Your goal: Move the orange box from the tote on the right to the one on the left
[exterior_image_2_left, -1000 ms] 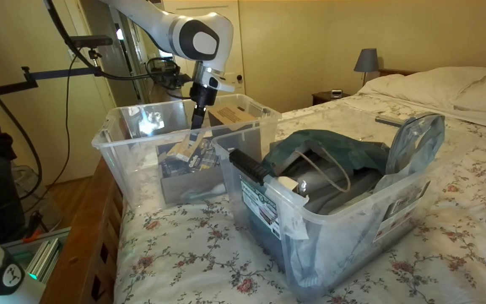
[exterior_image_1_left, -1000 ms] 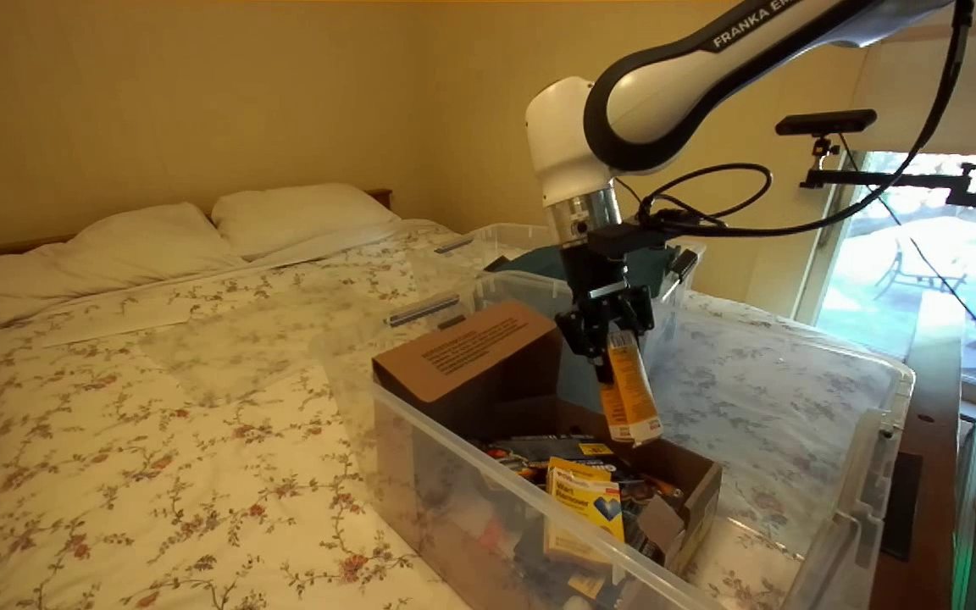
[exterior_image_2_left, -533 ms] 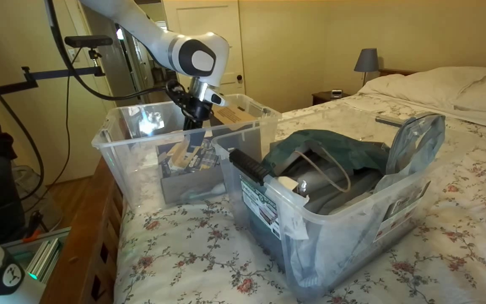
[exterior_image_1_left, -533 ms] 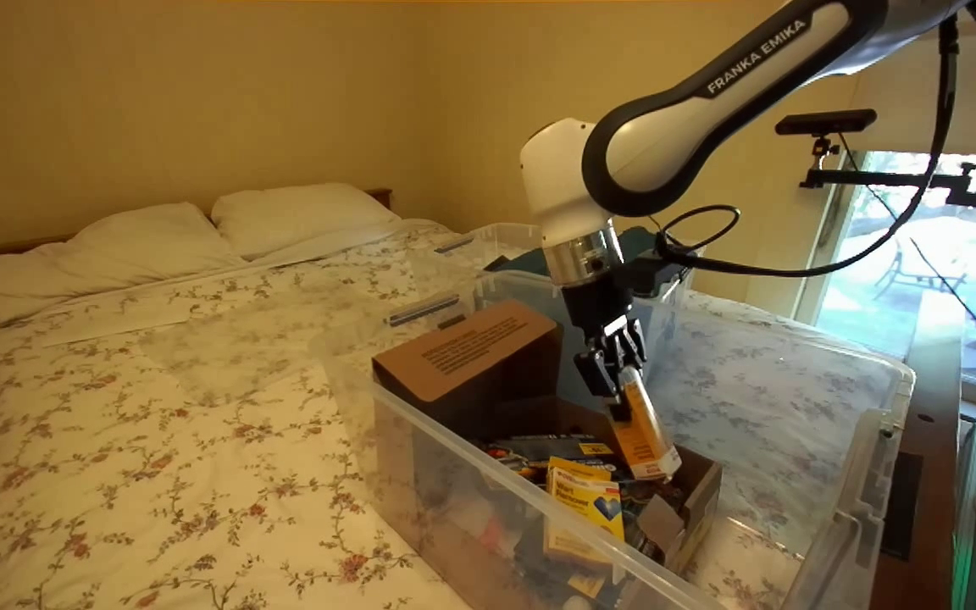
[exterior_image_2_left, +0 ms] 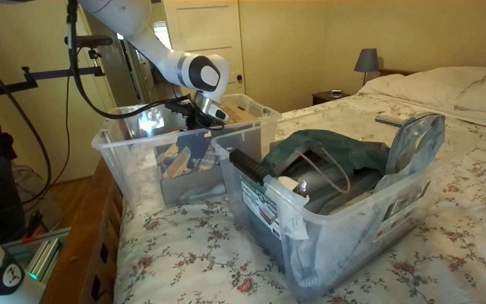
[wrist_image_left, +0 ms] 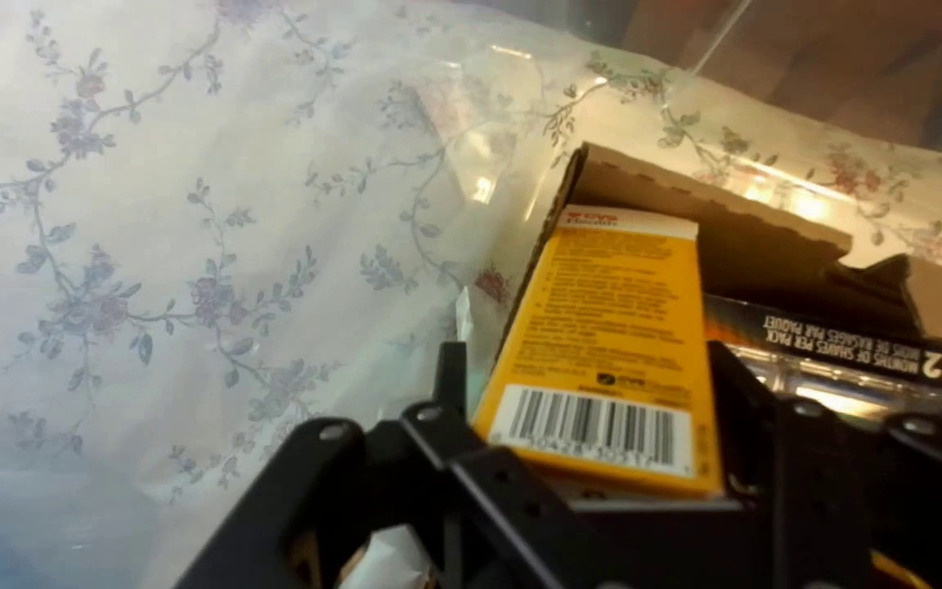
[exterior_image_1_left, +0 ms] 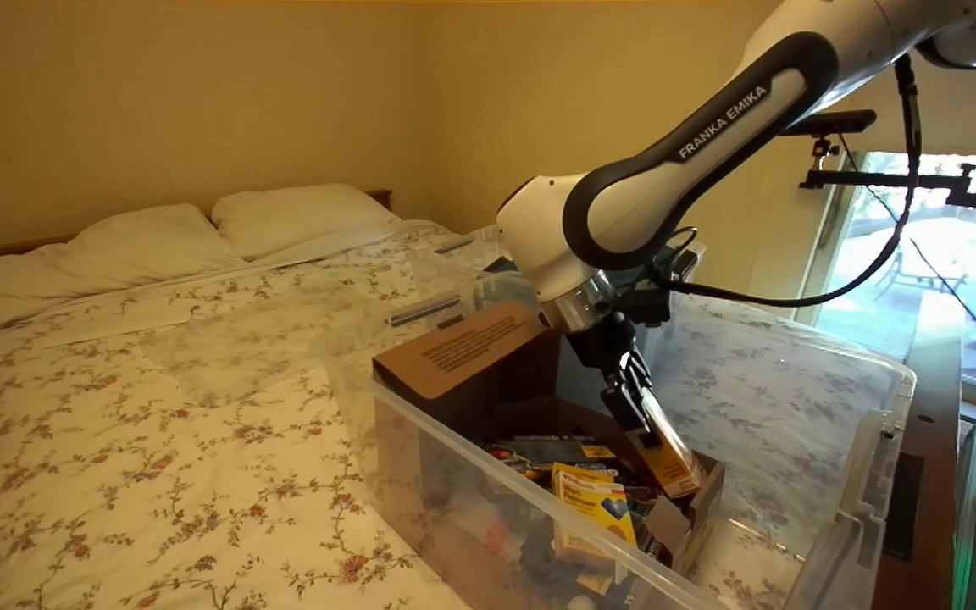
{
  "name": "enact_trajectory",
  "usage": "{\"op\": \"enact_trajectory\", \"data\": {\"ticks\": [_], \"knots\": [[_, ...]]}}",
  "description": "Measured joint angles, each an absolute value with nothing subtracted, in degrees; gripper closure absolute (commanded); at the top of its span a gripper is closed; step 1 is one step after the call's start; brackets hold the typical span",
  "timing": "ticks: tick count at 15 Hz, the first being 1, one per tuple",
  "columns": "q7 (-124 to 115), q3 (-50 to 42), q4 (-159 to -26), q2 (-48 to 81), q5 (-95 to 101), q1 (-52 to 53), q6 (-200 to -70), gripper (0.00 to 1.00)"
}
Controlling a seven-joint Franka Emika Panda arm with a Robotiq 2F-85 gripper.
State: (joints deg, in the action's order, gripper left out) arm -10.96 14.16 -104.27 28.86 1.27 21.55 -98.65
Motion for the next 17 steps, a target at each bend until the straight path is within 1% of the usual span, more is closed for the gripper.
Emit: {"op": "enact_trajectory", "data": {"ticks": [4,6,12,17], "knots": [[-11.7,14.5,-100.5,29.8,-0.3,22.3,-93.9,0.0],[-13.2,15.0,-98.7,28.9,-2.3,22.5,-93.8,0.0],[-22.4,14.2,-97.8,19.6,-5.8,22.4,-98.3,0.0],[-29.1,13.8,-100.1,10.1,-4.7,21.9,-105.2,0.0]]}}
